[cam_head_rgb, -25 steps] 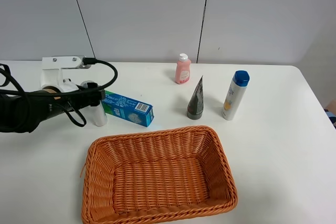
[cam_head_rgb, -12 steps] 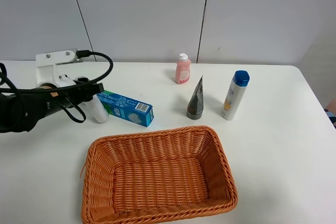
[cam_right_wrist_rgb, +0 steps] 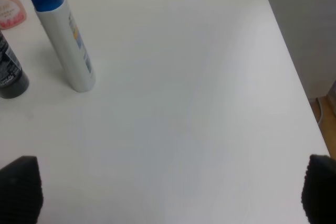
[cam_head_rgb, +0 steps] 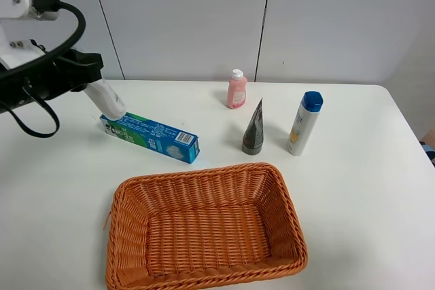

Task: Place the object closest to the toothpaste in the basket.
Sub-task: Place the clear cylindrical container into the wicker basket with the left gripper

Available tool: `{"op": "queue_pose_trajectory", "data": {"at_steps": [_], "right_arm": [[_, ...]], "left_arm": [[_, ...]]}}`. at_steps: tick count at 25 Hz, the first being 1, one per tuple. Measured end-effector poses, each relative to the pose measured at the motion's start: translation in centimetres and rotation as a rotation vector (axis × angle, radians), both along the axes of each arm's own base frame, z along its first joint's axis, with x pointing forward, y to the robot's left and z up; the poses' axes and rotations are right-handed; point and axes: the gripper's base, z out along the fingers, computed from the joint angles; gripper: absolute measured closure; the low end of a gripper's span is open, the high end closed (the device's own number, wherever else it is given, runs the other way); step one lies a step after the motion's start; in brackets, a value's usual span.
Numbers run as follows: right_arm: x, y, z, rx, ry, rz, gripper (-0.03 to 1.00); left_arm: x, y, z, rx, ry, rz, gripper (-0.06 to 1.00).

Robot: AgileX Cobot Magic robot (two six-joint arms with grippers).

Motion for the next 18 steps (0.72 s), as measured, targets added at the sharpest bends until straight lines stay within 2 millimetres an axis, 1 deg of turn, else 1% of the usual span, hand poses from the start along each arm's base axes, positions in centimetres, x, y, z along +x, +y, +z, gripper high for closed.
{"op": "queue_pose_trajectory", "data": {"at_steps": [1, 4, 6, 8, 12, 16, 18], "right_arm": [[0.0, 0.0, 0.0, 0.000, 0.000, 0.000, -0.03], [0.0, 0.0, 0.0, 0.000, 0.000, 0.000, -0.03], [0.0, 0.0, 0.0, 0.000, 0.000, 0.000, -0.03], [0.0, 0.0, 0.0, 0.000, 0.000, 0.000, -0.03], [0.0, 0.0, 0.0, 0.000, 0.000, 0.000, -0.03], [0.0, 0.0, 0.0, 0.000, 0.000, 0.000, -0.03], [0.0, 0.0, 0.0, 0.000, 0.000, 0.000, -0.03]], "left_arm": [[-0.5, 0.1, 0.7, 0.023, 0.001, -0.012, 0.52], [-2.0, 0.6, 1.9, 0.109, 0.025, -0.042, 0.52], [-3.0, 0.8, 2.0, 0.159, 0.057, -0.068, 0.52], [-4.0, 0.4, 2.1, 0.197, 0.072, -0.116, 0.52], [-5.9, -1.6, 2.0, 0.199, 0.111, -0.256, 0.52], [-7.6, -4.5, 1.4, 0.180, 0.165, -0.422, 0.52], [-8.0, -5.8, 0.8, 0.195, 0.188, -0.485, 0.52]]}}
